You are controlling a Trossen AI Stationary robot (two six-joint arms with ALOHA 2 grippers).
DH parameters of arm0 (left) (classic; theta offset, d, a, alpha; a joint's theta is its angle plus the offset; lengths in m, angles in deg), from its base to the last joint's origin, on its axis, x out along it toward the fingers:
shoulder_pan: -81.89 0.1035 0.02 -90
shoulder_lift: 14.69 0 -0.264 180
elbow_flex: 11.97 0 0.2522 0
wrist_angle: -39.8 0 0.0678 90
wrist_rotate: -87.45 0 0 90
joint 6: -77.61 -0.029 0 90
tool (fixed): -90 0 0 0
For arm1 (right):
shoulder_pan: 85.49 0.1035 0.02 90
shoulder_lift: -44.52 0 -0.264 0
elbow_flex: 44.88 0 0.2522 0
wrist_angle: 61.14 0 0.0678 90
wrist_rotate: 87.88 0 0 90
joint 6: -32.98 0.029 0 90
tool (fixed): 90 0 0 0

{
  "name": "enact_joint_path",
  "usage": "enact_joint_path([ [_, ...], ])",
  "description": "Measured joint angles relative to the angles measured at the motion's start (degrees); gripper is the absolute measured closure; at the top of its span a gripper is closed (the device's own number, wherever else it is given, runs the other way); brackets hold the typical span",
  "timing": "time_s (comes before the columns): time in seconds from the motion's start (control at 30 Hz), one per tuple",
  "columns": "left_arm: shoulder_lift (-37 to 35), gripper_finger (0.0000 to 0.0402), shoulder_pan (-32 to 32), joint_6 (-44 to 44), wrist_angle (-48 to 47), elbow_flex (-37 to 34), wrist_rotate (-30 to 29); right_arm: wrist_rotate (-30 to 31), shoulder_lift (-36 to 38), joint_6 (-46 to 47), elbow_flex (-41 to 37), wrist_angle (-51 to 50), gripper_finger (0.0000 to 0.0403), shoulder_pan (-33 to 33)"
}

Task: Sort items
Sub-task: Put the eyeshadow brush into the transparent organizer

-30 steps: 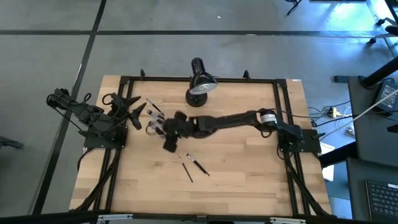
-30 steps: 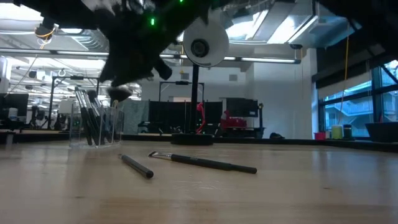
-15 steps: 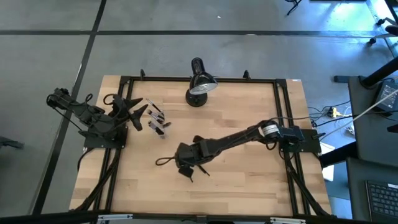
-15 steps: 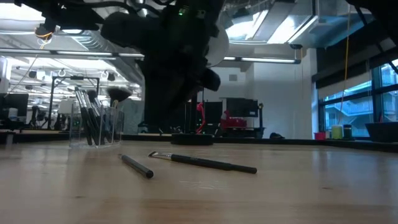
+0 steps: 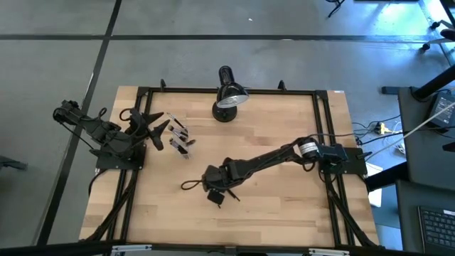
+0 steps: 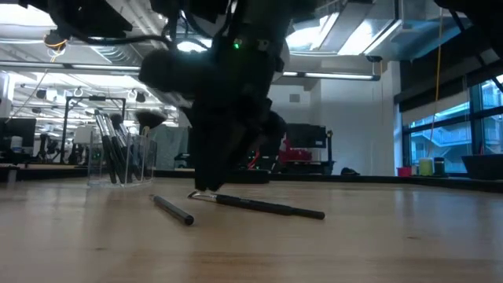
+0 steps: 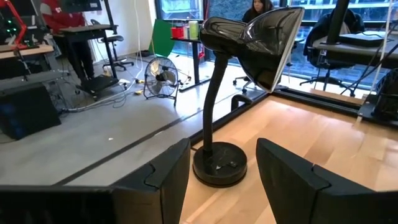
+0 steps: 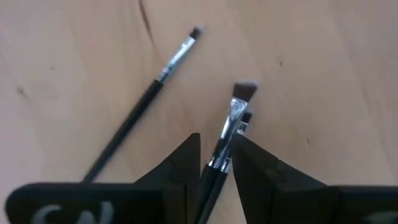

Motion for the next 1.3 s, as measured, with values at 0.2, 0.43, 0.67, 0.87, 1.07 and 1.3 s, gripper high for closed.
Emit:
enact_joint_path([
  [0.2, 0.0, 0.0222, 0.0, 0.5, 0.0, 0.0, 0.0, -1.1, 0.2, 0.9, -2.6, 0.6, 0.0312, -0.1],
  [0.43, 0.0, 0.0222, 0.0, 0.5, 0.0, 0.0, 0.1, -1.6, 0.2, -0.9, -3.1, 0.4, 0.0321, -0.1],
  [0.67, 0.0, 0.0222, 0.0, 0.5, 0.0, 0.0, 0.1, -2.0, 0.3, -4.0, -3.1, -0.2, 0.0373, -0.8],
  [0.87, 0.0, 0.0222, 0.0, 0.5, 0.0, 0.0, 0.1, -1.6, 0.3, -5.4, -3.1, -0.2, 0.0381, -1.4],
  [1.07, 0.0, 0.0222, 0.0, 0.2, 0.0, 0.0, 0.2, -1.5, 1.4, -6.0, -3.2, 0.4, 0.0376, -1.6],
  [1.3, 0.0, 0.0222, 0.0, 0.2, 0.0, 0.0, 0.4, 0.1, 4.8, -7.7, -1.8, 3.4, 0.0379, -1.6],
])
